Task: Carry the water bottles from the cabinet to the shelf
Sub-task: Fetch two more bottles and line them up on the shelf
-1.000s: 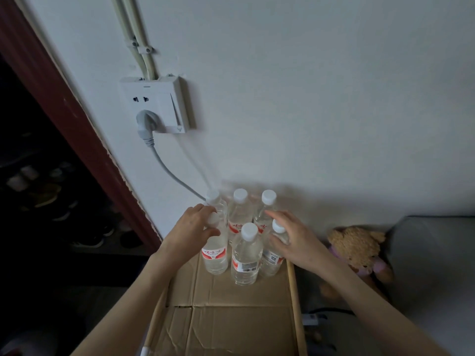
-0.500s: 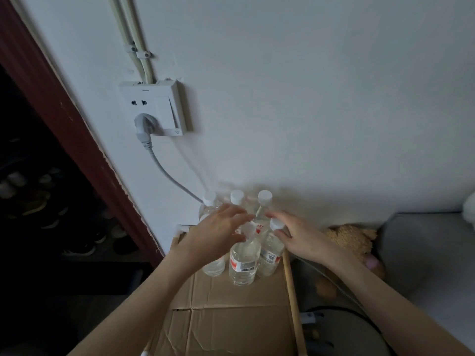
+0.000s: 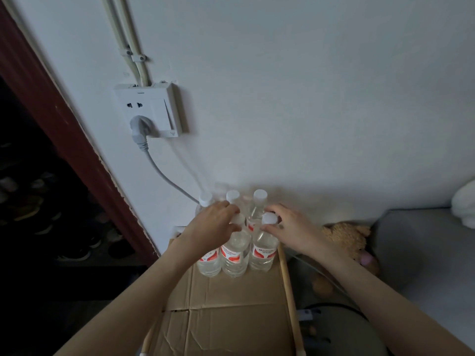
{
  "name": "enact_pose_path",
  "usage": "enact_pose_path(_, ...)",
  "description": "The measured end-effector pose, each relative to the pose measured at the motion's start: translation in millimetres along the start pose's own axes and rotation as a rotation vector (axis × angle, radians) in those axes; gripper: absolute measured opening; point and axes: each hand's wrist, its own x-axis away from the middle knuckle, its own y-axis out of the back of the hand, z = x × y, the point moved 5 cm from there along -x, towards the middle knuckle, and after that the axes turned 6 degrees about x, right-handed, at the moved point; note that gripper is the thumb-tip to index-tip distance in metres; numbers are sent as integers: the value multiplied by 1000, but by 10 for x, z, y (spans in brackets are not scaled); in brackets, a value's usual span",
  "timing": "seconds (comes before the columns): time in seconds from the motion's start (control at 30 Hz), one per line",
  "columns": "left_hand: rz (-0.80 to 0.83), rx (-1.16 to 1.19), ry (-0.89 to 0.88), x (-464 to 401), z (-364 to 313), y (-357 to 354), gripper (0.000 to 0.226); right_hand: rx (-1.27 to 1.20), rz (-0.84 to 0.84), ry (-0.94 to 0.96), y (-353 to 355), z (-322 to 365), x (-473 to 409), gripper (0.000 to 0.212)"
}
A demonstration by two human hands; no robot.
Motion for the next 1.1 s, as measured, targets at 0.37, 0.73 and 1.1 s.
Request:
enact_pose_path(0.37,103,94,-58,-127,-42,-1,32,7,82,42,24,-33,24,41)
enact_pose_path(0.73,248,114,-58,-86,-54,-9,46,15,131,23,0,-26,-12,48)
enact_pose_path(1.1,135,64,16,-154,-23,8,37,4,127,20,29,16,-59,42)
